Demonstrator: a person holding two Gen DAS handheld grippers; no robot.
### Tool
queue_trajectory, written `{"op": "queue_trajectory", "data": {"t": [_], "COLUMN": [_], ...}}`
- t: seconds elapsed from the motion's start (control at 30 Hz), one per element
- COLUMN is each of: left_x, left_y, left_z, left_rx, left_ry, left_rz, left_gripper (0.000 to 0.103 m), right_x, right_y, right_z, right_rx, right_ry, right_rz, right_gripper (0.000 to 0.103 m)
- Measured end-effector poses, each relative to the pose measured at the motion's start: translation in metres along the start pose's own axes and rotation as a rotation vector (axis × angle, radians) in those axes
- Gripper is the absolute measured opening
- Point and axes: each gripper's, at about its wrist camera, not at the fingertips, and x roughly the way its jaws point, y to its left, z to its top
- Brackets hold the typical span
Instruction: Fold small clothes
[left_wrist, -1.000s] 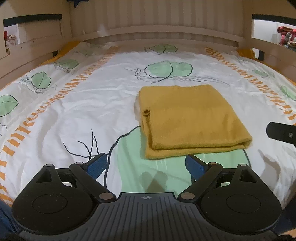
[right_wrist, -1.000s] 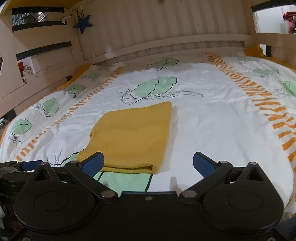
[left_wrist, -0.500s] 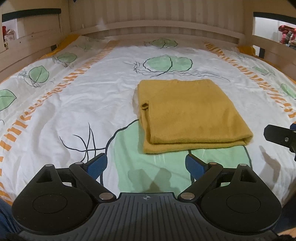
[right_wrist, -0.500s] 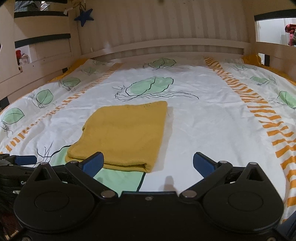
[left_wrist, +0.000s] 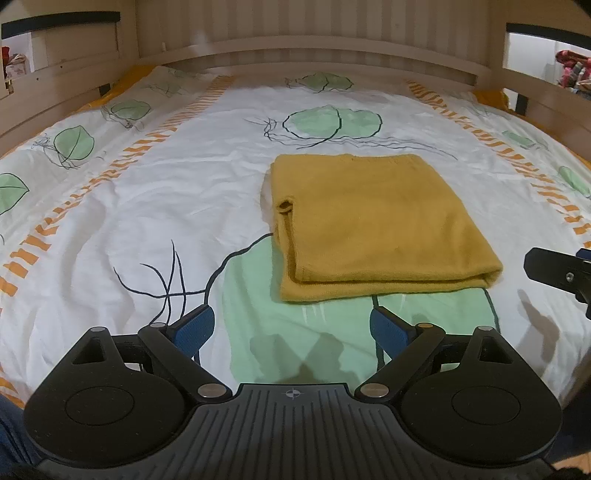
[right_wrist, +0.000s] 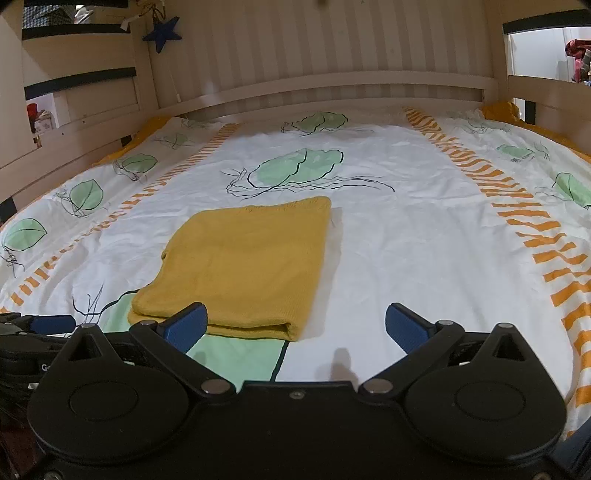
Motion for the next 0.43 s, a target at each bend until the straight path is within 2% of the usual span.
{"op": "queue_trajectory", "data": {"t": [0.3, 0.43], "left_x": [-0.0010, -0.0046], "left_y": [-0.0020, -0.0044], "left_z": [-0.0006, -0.0011], "left_rx": [0.001, 0.008], "left_ry": [-0.004, -0.031], "left_rz": [-0.005, -0.004], "left_gripper": [0.092, 0.091], "right_x": [0.0001, 0.0003], "right_y": [-0.0005, 0.0012], "right_z": [0.0002, -0.0002], "right_rx": [0.000, 0.003], "right_ry": [0.000, 0.001], "right_rz": [0.001, 0.000], "right_gripper": [0.102, 0.102]}}
